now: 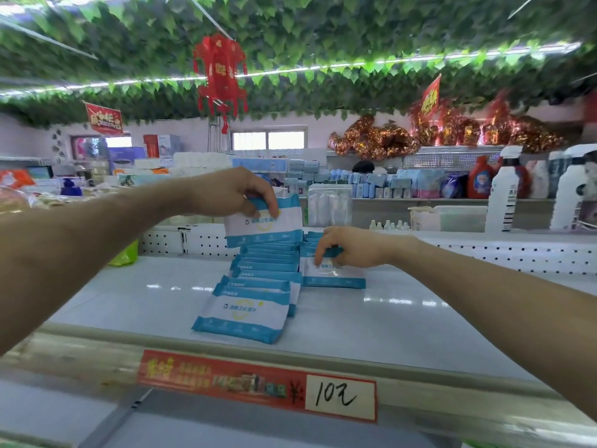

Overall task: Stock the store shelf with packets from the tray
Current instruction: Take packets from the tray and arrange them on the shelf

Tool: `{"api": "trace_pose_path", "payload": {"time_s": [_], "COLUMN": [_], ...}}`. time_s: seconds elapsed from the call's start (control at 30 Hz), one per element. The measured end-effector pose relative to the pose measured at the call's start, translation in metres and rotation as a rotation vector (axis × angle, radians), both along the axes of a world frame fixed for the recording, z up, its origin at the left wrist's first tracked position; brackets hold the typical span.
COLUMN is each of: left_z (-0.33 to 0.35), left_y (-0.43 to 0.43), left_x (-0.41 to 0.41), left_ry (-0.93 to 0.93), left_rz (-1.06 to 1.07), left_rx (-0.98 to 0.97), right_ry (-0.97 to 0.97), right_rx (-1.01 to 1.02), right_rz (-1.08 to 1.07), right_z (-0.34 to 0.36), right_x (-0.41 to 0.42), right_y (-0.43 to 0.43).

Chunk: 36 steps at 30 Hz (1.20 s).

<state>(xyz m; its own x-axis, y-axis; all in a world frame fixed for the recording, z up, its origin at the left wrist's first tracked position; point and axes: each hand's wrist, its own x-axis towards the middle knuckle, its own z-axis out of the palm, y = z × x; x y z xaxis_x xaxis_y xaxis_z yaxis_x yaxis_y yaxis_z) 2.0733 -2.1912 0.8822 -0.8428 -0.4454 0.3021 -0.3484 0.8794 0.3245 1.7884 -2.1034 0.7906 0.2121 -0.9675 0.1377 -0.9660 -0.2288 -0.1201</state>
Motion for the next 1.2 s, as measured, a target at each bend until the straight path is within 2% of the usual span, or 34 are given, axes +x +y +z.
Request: {"api": "trace_pose_path", "payload": {"time_s": [0.27, 0.57, 0.8, 1.0, 1.2], "left_z": [-0.002, -0.017, -0.068, -0.088, -0.094], "left_y": [0.005, 0.011, 0.006, -0.012, -0.008], "left_x": [-0.012, -0.078, -0.139, -0.137, -0.143], "left_ry": [-0.025, -0.007, -0.171, -0.238, -0.236], "left_rz": [-0.025, -0.148, -0.233, -0.165, -0.155], "left_rx": [-0.016, 0.042, 0.04, 0.111, -0.044], "right_ry": [-0.033, 0.066, 0.119, 0.091, 0.083], "right_rx": [-0.034, -0.138, -0.154, -0.192, -0.199], "right_rz": [-0.019, -0.129, -0.216, -0.259, -0.263], "right_z": [0.005, 0.028, 0.026, 0.016, 0.011], "right_x": [-0.012, -0.067, -0.108, -0.131, -0.126], "right_y": [0.003, 0.031, 0.061, 0.08, 0.078]}}
